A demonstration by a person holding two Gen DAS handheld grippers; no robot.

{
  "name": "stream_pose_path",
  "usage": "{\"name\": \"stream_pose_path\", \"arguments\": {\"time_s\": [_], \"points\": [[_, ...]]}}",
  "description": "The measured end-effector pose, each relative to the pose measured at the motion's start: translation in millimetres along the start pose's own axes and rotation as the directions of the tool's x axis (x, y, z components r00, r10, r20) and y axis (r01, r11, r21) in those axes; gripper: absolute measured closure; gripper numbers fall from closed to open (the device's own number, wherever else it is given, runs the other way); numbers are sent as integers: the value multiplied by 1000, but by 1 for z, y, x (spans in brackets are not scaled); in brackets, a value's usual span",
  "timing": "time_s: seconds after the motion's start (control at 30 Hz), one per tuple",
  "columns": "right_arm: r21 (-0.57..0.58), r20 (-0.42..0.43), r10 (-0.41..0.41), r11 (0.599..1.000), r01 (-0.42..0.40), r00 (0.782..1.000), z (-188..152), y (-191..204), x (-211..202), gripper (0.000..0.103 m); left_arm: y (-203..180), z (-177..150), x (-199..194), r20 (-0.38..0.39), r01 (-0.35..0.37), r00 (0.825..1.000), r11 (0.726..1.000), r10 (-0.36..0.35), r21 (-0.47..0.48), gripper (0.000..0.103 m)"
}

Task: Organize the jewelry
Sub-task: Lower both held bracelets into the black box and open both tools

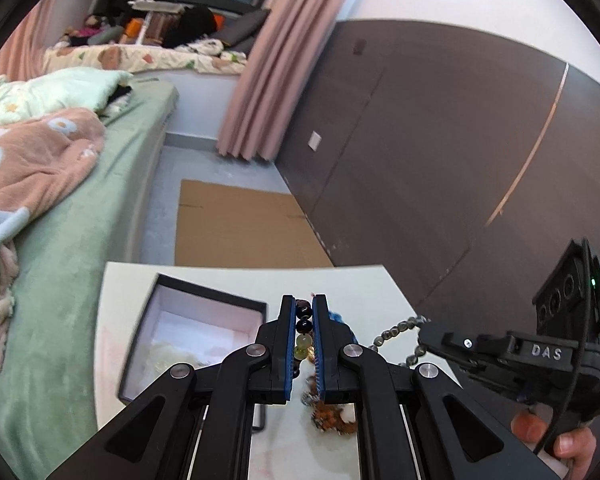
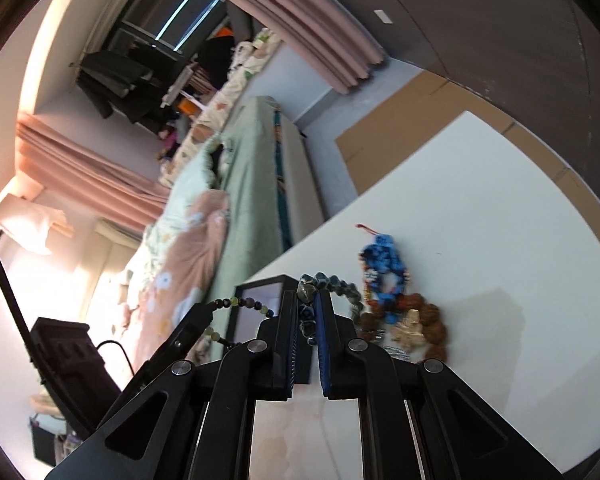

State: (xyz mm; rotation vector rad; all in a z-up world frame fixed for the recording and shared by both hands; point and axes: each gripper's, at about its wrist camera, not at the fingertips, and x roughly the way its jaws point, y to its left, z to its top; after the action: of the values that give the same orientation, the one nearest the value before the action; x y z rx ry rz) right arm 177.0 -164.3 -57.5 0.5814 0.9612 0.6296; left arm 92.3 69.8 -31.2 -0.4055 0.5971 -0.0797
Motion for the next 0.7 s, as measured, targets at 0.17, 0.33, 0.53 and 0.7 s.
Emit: {"name": "stream_pose_path", "arguments": {"time_s": [0.17, 0.33, 0.53, 0.7], "points": [[-18, 9, 51, 999, -51, 999, -5, 12, 4, 92, 16, 6, -3, 21, -36, 999, 998, 37, -45, 95], [-30, 2, 76, 997, -76, 997, -9, 23, 13, 92, 34, 14, 1, -13, -40, 999, 988, 39, -150, 79], [-35, -5, 111, 993, -112, 994, -14, 31, 26, 92, 46, 18, -19, 80, -51, 994, 976, 69, -212, 13], [-35, -13, 153, 987, -154, 988, -17, 39, 40, 92, 56, 20, -20, 67, -60, 995, 969, 78, -239, 12]]}}
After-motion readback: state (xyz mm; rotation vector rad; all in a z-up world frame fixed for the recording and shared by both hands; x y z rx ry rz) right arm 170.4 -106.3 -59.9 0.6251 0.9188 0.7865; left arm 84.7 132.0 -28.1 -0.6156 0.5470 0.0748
